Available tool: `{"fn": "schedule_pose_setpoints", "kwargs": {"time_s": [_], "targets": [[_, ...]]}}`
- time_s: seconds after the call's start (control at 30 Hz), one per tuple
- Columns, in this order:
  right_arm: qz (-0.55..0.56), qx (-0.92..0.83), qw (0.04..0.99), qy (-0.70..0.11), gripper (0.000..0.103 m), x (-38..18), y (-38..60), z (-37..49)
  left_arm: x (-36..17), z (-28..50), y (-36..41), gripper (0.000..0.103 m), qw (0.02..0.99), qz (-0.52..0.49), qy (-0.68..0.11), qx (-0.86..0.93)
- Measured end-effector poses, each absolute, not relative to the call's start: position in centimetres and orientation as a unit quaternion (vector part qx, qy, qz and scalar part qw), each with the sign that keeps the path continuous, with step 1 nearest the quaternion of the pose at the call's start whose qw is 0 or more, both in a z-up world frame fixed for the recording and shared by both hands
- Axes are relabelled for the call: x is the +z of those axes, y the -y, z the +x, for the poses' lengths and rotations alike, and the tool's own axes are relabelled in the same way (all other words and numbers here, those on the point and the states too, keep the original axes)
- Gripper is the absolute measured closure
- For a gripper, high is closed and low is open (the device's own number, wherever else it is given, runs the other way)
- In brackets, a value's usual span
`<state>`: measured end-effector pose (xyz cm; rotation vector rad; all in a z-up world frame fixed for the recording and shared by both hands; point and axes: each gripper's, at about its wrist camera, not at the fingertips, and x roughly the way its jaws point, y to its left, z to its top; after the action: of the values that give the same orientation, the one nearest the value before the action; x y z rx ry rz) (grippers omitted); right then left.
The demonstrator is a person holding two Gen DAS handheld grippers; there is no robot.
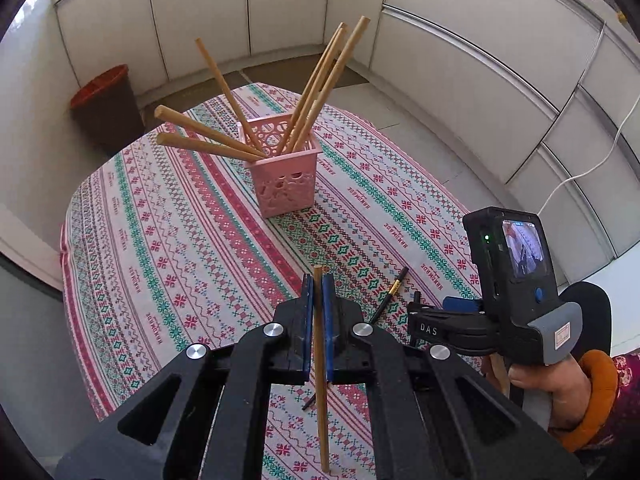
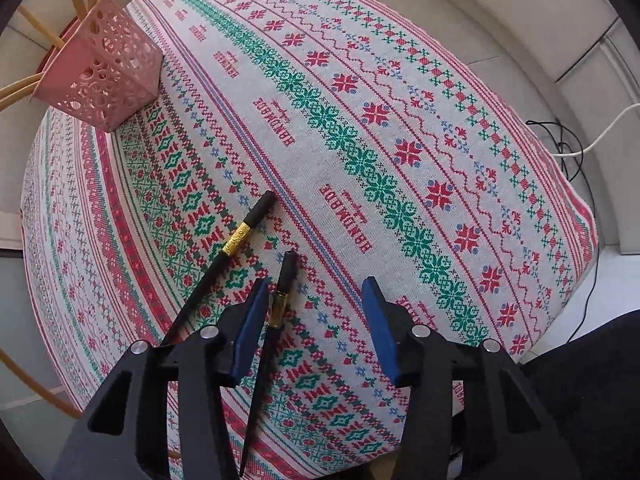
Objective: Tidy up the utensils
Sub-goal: 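Lift the wooden chopstick with the left tool while the right tool grasps a black chopstick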
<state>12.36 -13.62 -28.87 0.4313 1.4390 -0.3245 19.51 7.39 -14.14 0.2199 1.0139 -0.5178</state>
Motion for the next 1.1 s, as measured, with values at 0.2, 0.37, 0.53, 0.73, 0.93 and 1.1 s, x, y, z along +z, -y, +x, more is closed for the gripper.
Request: {"fn": "schedule_pose_setpoints", "kwargs": {"time_s": [0.2,0.37,0.53,0.73,0.93,1.1], "targets": [[0.247,-0.148,0.694,-0.66,0.054,-29.0,14.8,11.8,-14.1,19.7,-7.7,0.099,0.842,0.095,-0.474,-0.24],[0.253,-0.138,0.69,-0.664,0.052,-29.1,14.7,12.3,-13.9,19.6,-7.1,0.099,0.843,0.097,-0.471,-0.243],[0.187,-0.142,0.709,-0.665,0.083,-29.1,11.3,13.6,-14.2,19.9,-7.3,0.099,0.843,0.096,-0.473,-0.236],[0.223,-0.143,0.725,-0.636,0.096,-28.6,12.2,13.8,-13.9,19.9,-7.8,0.099,0.847,0.093,-0.47,-0.233],[0.229,-0.103,0.782,-0.571,0.096,-24.7,14.5,12.3,-12.2,18.8,-7.1,0.099,0.855,0.095,-0.451,-0.238],[0.216,-0.049,0.839,-0.497,0.096,-18.9,15.5,8.7,-10.7,17.5,-6.8,0.099,0.863,0.09,-0.432,-0.245]]}}
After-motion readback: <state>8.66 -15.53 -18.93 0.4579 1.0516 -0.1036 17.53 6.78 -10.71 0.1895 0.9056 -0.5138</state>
